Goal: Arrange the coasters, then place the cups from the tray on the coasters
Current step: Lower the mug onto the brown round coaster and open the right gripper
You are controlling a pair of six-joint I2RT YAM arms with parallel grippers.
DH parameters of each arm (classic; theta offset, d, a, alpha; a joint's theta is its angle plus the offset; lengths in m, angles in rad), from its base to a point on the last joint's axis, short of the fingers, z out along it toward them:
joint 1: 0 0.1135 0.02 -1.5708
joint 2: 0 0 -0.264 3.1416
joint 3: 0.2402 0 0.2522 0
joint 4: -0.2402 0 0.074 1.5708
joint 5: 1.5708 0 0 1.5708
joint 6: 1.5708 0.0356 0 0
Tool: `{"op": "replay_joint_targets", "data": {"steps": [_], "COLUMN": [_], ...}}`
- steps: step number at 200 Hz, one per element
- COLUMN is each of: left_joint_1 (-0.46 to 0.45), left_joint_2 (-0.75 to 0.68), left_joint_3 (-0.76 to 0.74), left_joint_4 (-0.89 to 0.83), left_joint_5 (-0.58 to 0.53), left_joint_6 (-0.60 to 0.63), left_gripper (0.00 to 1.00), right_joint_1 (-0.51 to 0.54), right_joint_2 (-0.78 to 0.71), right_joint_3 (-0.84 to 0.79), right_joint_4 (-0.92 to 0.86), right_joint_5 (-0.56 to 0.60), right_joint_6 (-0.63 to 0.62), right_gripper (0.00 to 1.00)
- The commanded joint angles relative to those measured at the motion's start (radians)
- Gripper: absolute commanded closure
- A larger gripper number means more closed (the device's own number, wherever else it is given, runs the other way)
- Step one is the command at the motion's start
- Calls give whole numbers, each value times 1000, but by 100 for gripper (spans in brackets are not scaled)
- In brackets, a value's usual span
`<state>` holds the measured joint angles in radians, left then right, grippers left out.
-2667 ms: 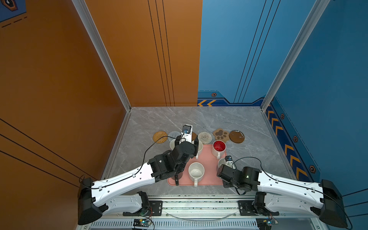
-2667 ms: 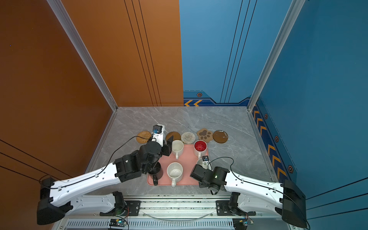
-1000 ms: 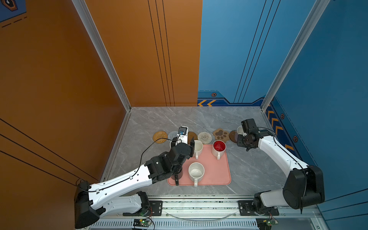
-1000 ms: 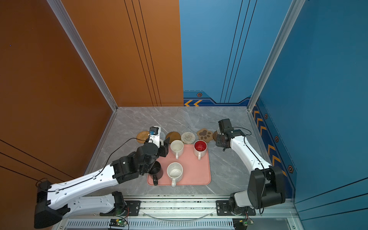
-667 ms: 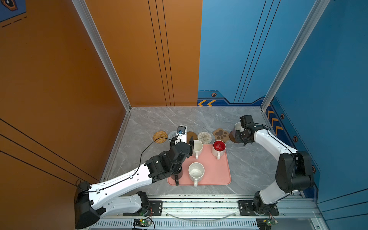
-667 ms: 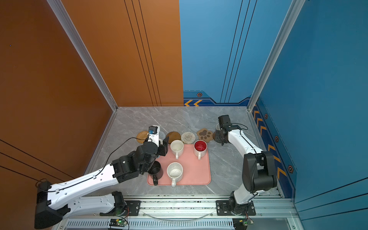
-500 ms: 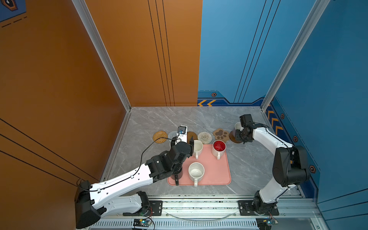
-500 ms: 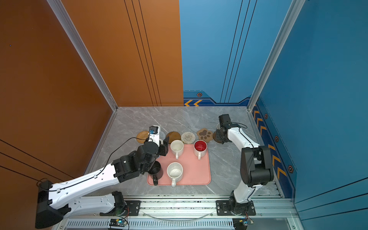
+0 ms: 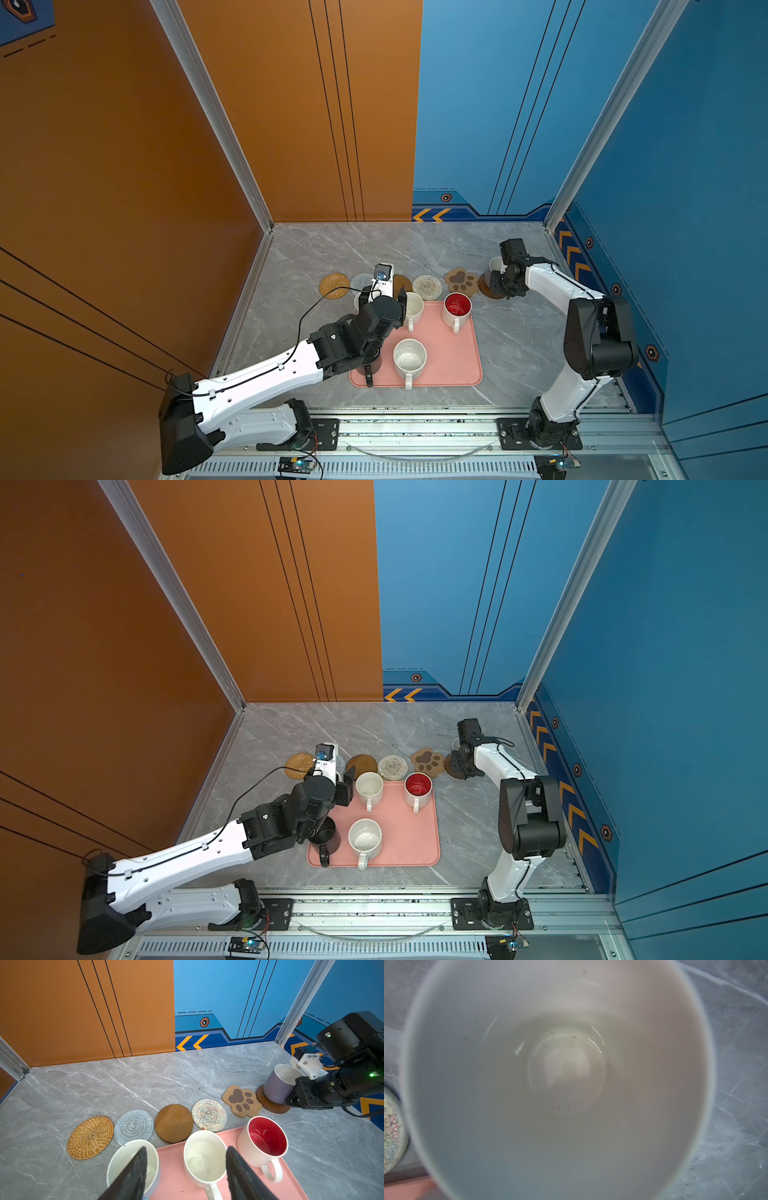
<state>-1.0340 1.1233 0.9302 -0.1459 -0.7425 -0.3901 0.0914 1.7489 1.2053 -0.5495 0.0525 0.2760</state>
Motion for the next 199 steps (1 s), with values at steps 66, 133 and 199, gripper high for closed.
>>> {"op": "replay_joint_targets", "data": {"steps": [66, 133, 199], "left_joint_1": [11, 12, 11], "left_joint_2": [-2, -5, -3], "left_joint_3": [18, 16, 18], "left_joint_4": [-7, -9, -6], "left_joint_5": [9, 9, 9], "left_joint_6": [-13, -13, -12], "left_gripper": [39, 39, 39], "right_joint_1": [-4, -2, -1], "right_joint_2": [4, 9, 12], "right_joint_3": [24, 14, 0], "right_joint_4": [49, 46, 43], "right_joint_5": [6, 0, -1], "right_joint_6": [-23, -23, -26], "right_gripper": [100, 100, 100]}}
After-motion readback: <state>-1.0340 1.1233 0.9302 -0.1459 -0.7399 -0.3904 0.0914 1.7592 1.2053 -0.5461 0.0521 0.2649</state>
